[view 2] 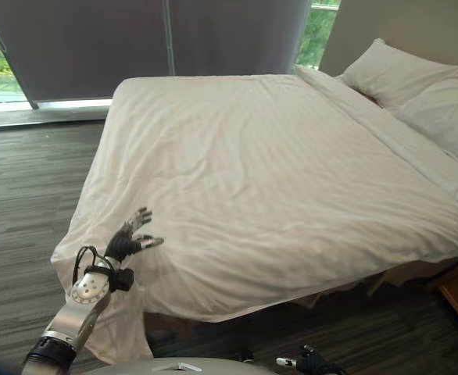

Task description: Making the bed.

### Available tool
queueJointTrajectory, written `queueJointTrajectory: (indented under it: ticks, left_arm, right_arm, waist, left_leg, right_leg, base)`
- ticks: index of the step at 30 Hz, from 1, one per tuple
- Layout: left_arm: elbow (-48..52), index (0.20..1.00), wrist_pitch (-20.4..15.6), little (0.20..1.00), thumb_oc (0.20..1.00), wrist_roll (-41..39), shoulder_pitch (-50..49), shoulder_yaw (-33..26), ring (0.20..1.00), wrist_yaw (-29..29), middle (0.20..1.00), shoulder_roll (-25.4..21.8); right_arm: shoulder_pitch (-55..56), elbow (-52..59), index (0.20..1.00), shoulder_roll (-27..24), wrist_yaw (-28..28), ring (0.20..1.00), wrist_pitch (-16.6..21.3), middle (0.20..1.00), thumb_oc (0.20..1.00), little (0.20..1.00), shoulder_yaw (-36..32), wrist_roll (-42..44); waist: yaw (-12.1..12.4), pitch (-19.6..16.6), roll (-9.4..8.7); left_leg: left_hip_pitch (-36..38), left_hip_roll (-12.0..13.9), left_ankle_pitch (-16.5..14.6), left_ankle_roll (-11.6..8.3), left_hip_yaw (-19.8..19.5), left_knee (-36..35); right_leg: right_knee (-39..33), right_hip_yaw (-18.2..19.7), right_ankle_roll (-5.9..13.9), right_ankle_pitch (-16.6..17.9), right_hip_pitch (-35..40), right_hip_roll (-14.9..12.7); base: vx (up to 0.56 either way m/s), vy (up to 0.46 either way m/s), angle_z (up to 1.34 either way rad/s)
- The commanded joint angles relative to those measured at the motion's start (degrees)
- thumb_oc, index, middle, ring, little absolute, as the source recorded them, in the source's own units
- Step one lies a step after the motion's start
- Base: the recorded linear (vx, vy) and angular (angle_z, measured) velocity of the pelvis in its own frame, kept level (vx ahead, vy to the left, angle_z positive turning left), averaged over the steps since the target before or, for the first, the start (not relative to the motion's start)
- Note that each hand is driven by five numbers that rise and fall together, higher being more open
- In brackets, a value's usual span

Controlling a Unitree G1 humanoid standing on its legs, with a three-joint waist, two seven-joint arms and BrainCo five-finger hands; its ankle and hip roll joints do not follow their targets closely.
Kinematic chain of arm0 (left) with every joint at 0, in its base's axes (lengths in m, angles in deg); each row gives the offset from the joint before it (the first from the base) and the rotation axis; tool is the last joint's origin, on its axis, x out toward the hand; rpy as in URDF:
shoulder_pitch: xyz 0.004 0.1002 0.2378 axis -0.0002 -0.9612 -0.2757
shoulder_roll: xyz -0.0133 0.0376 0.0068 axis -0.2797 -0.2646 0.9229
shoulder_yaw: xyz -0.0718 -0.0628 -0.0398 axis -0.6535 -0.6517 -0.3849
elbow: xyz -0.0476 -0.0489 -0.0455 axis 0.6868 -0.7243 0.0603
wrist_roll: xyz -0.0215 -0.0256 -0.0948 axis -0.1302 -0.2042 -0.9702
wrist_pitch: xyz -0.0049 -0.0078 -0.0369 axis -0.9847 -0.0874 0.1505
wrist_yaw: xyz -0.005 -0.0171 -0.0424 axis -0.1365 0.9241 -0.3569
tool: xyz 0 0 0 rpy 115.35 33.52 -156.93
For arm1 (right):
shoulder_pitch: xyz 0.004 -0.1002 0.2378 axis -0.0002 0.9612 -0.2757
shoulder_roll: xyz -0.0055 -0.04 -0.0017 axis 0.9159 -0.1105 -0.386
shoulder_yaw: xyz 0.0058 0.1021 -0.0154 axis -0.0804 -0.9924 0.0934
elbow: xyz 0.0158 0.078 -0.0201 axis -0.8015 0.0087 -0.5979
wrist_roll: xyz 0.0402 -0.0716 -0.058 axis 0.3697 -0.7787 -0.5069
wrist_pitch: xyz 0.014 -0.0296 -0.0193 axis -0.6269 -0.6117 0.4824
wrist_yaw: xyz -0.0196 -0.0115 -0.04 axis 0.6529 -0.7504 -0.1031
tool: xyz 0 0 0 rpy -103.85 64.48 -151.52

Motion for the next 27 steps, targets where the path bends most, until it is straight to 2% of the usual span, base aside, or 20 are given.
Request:
queueJointTrajectory:
  ticks: [1, 5, 7, 9, 10, 12, 13, 14, 15, 16, 17, 18, 19, 20, 21, 24, 27]
  left_arm:
    - [0.8, 1.0, -6.6, 1.0, 1.0, -2.9, 7.5, -3.3, 1.0, -0.9, 1.0, 0.0]
    - [1.4, 1.0, -7.5, 1.0, 1.0, -3.2, 5.9, -7.3, 1.0, 1.1, 1.0, 0.8]
    - [1.3, 1.0, -8.2, 1.0, 1.0, -4.3, 3.3, -12.6, 1.0, 3.8, 1.0, 1.3]
    - [0.6, 1.0, -8.6, 1.0, 1.0, -4.2, 2.4, -14.7, 1.0, 5.2, 1.0, 1.4]
    - [-2.5, 1.0, -9.7, 1.0, 1.0, -5.2, 2.8, -19.9, 1.0, 9.7, 1.0, 0.5]
    - [-4.0, 1.0, -10.3, 1.0, 1.0, -5.7, 4.1, -20.6, 1.0, 11.3, 1.0, 0.1]
    - [-4.1, 1.0, -11.1, 1.0, 1.0, -8.5, 3.8, -21.9, 1.0, 11.4, 1.0, 0.8]
    - [-11.8, 1.0, -10.2, 1.0, 1.0, -23.8, 17.3, -30.0, 1.0, 8.6, 1.0, -22.4]
    - [-12.4, 1.0, -11.7, 1.0, 1.0, -31.5, 14.9, -34.9, 1.0, 4.0, 1.0, -28.7]
    - [-13.6, 1.0, -12.0, 1.0, 1.0, -34.8, 11.6, -37.1, 1.0, 3.1, 1.0, -34.4]
    - [-15.3, 1.0, -11.1, 1.0, 1.0, -40.3, 11.0, -35.7, 1.0, 0.9, 1.0, -37.8]
    - [-15.5, 1.0, -11.1, 1.0, 1.0, -40.4, 11.2, -35.6, 1.0, 0.7, 1.0, -37.9]
    - [-14.2, 1.0, -10.9, 1.0, 1.0, -41.7, 10.9, -34.2, 1.0, -0.6, 1.0, -37.0]
    - [-11.0, 1.0, -10.7, 1.0, 1.0, -43.0, 10.0, -31.0, 1.0, -2.1, 1.0, -32.5]
    - [-9.2, 1.0, -10.6, 1.0, 1.0, -43.8, 9.8, -29.4, 1.0, -2.5, 1.0, -30.1]
    - [-6.8, 1.0, -10.7, 1.0, 1.0, -44.4, 10.1, -27.4, 1.0, -2.2, 1.0, -27.7]
    - [-0.5, 1.0, -10.3, 1.0, 1.0, -48.0, 13.2, -18.9, 1.0, -2.7, 1.0, -17.2]
  right_arm:
    - [-5.8, -2.0, 1.0, -0.9, 0.1, 1.0, 0.4, 1.0, 1.0, 1.0, -0.2, 0.9]
    - [-5.8, -3.1, 1.0, -0.6, 0.0, 1.0, 0.3, 1.0, 1.0, 1.0, -0.7, 0.2]
    - [-5.7, -3.8, 1.0, -0.5, -0.9, 1.0, 0.5, 1.0, 1.0, 1.0, -1.3, -0.1]
    - [-5.8, -3.8, 1.0, -0.4, -1.0, 1.0, 0.6, 1.0, 1.0, 1.0, -1.5, 0.0]
    - [-6.0, -2.3, 1.0, -0.9, -1.3, 1.0, 1.1, 1.0, 1.0, 1.0, -1.9, 1.0]
    - [-6.3, 0.2, 1.0, -1.6, -1.7, 1.0, 1.5, 1.0, 1.0, 1.0, -2.2, 2.2]
    - [-6.7, 7.5, 1.0, -3.7, -2.7, 1.0, 3.4, 1.0, 1.0, 1.0, -2.8, 4.5]
    - [-6.8, 13.4, 1.0, -8.8, 1.5, 1.0, 2.5, 1.0, 1.0, 1.0, -3.7, 7.6]
    - [-5.1, 22.6, 1.0, -10.4, 0.7, 1.0, 3.8, 1.0, 1.0, 1.0, -5.0, 9.8]
    - [-3.8, 27.4, 1.0, -11.9, 0.3, 1.0, 4.9, 1.0, 1.0, 1.0, -5.5, 9.6]
    - [-4.1, 38.8, 1.0, -14.8, -1.1, 1.0, 6.7, 1.0, 1.0, 1.0, -5.8, 8.5]
    - [-3.9, 39.1, 1.0, -14.8, -1.1, 1.0, 6.5, 1.0, 1.0, 1.0, -6.0, 8.5]
    - [-4.3, 44.6, 1.0, -16.4, -1.5, 1.0, 7.4, 1.0, 1.0, 1.0, -6.7, 7.4]
    - [-5.3, 52.6, 1.0, -18.3, -2.8, 1.0, 8.6, 1.0, 1.0, 1.0, -8.1, 5.5]
    - [-6.3, 55.6, 1.0, -18.7, -3.3, 1.0, 9.0, 1.0, 1.0, 1.0, -8.7, 4.9]
    - [-7.6, 57.7, 1.0, -18.8, -4.0, 1.0, 9.3, 1.0, 1.0, 1.0, -8.9, 4.4]
    - [-15.7, 63.3, 1.0, -16.8, -4.6, 1.0, 9.9, 1.0, 1.0, 1.0, -4.6, 7.1]
  waist:
    - [-0.7, 3.0, 1.94]
    - [-0.2, 2.7, 1.84]
    - [0.5, 2.6, 1.76]
    - [0.8, 2.6, 1.7]
    - [1.0, 2.4, 1.67]
    - [0.8, 2.3, 1.61]
    - [0.6, 2.4, 1.56]
    - [-0.2, 2.0, 2.78]
    - [-0.2, 1.8, 3.07]
    - [-0.1, 1.5, 3.58]
    - [-0.6, 1.5, 4.14]
    - [-0.6, 1.3, 4.1]
    - [-0.8, 1.3, 4.14]
    - [-1.2, 1.4, 4.07]
    - [-1.4, 1.4, 4.04]
    - [-1.5, 1.3, 4.06]
    - [-2.1, 1.6, 3.87]
  left_leg:
    - [4.2, 0.7, -8.0, 0.82, -0.8, 0.9]
    - [4.6, 0.8, -8.0, 0.74, -0.9, 0.9]
    - [4.7, 0.8, -8.1, 0.7, -1.2, 0.9]
    - [4.7, 0.8, -8.0, 0.67, -1.4, 0.9]
    - [4.9, 0.9, -8.0, 0.51, -1.5, 0.9]
    - [4.8, 0.9, -7.9, 0.47, -1.5, 0.9]
    - [4.9, 0.9, -7.9, 0.46, -1.4, 0.9]
    - [5.2, 1.1, -7.4, 0.35, -0.7, 0.9]
    - [5.2, 1.0, -7.3, 0.23, -0.5, 0.9]
    - [5.2, 0.7, -7.4, 0.14, -0.5, 0.9]
    - [5.4, 0.5, -7.7, 0.1, -0.4, 0.9]
    - [5.1, 0.4, -7.5, 0.13, -0.4, 0.9]
    - [5.0, 0.4, -7.5, 0.16, -0.4, 0.9]
    - [5.1, 0.4, -7.7, 0.27, -0.2, 0.9]
    - [4.9, 0.4, -7.6, 0.36, -0.1, 0.9]
    - [4.6, 0.4, -7.4, 0.48, 0.0, 0.9]
    - [4.1, 0.7, -7.2, 0.69, 0.4, 0.9]
  right_leg:
    - [1.0, 0.3, 3.32, -6.6, 3.1, -3.3]
    - [1.0, 0.2, 3.26, -6.9, 3.7, -3.3]
    - [1.0, -0.1, 3.14, -7.1, 4.1, -3.2]
    - [1.0, -0.2, 3.07, -7.2, 4.2, -3.2]
    - [1.0, -0.4, 3.02, -7.3, 4.4, -3.2]
    - [1.0, -0.4, 3.01, -7.3, 4.4, -3.1]
    - [1.0, -0.1, 3.0, -7.2, 4.3, -3.2]
    - [1.0, 0.2, 3.23, -7.0, 4.2, -3.2]
    - [1.0, 0.1, 3.44, -6.7, 4.1, -3.2]
    - [1.0, -0.2, 3.77, -6.5, 4.1, -3.4]
    - [1.2, -0.3, 4.04, -6.5, 4.1, -3.6]
    - [1.1, -0.3, 3.98, -6.3, 3.9, -3.6]
    - [1.2, -0.3, 4.03, -6.2, 3.8, -3.7]
    - [1.3, -0.1, 4.08, -6.4, 3.6, -3.7]
    - [1.3, 0.0, 4.03, -6.4, 3.3, -3.6]
    - [1.2, 0.1, 3.91, -6.2, 3.0, -3.6]
    - [1.0, 1.0, 3.69, -6.1, 2.2, -3.3]
  base:
    - [0.03, -0.036, -0.06]
    - [0.01, -0.015, -0.02]
    - [0.0, 0.0, 0.0]
    - [0.0, 0.0, 0.0]
    - [0.02, -0.024, 0.04]
    - [0.0, 0.0, 0.0]
    - [0.02, 0.03, 0.01]
    - [0.03, 0.043, 0.02]
    - [0.05, 0.06, 0.07]
    - [0.04, 0.05, -0.08]
    - [0.03, 0.036, -0.25]
    - [0.0, 0.015, -0.35]
    - [-0.01, -0.007, 0.08]
    - [0.01, -0.01, 0.26]
    - [0.0, -0.01, 0.32]
    - [0.0, -0.01, 0.11]
    - [0.01, -0.016, -0.13]
